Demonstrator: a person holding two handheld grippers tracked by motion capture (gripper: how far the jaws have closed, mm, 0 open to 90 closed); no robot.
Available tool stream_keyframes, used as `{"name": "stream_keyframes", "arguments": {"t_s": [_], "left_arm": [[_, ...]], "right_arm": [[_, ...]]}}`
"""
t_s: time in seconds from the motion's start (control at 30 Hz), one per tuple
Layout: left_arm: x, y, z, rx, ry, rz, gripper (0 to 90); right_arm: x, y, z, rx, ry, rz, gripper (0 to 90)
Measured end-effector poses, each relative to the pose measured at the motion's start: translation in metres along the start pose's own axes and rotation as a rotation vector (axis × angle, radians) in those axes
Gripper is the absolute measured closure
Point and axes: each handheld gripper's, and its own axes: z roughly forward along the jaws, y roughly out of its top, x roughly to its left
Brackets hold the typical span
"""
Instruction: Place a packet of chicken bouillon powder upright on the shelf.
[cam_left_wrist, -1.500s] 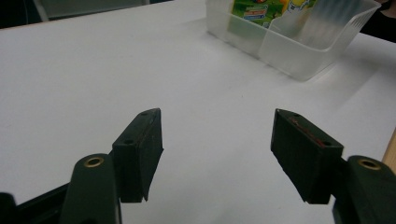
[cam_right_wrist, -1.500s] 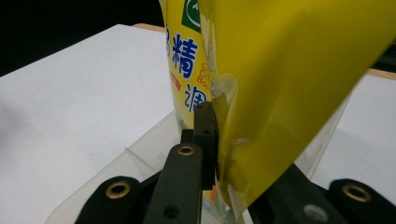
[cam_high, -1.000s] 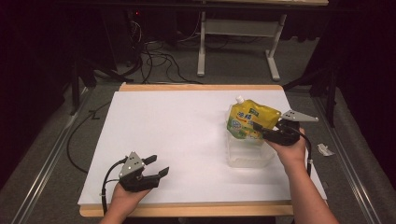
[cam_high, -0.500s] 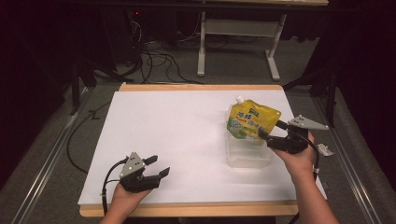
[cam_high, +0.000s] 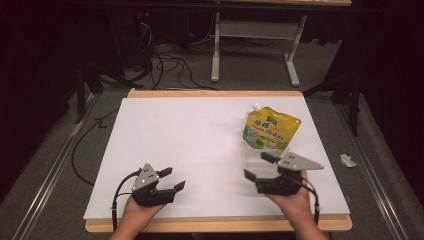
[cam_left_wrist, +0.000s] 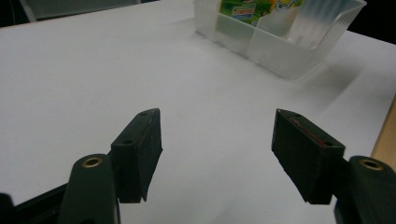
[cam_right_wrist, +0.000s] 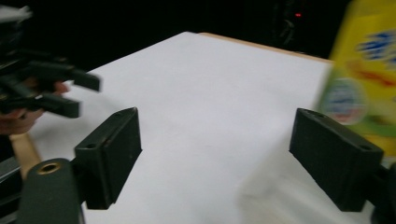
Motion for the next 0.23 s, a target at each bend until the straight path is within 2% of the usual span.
{"name": "stream_keyframes", "arguments": {"t_s": [0.03, 0.13, 0.23], "left_arm": [[0.0, -0.001, 0.0, 0.003, 0.0, 0.001, 33.5], [0.001, -0.002, 0.002, 0.016, 0.001, 0.007, 32.8], [0.001, -0.002, 0.004, 0.02, 0.005, -0.001, 32.0]], "right_arm": [[0.01, -0.006, 0.008, 0.014, 0.024, -0.021, 19.0], [0.022, -0.014, 0.021, 0.066, 0.04, -0.068, 18.0], [0.021, -0.017, 0.024, 0.078, 0.055, -0.05, 17.4]]}}
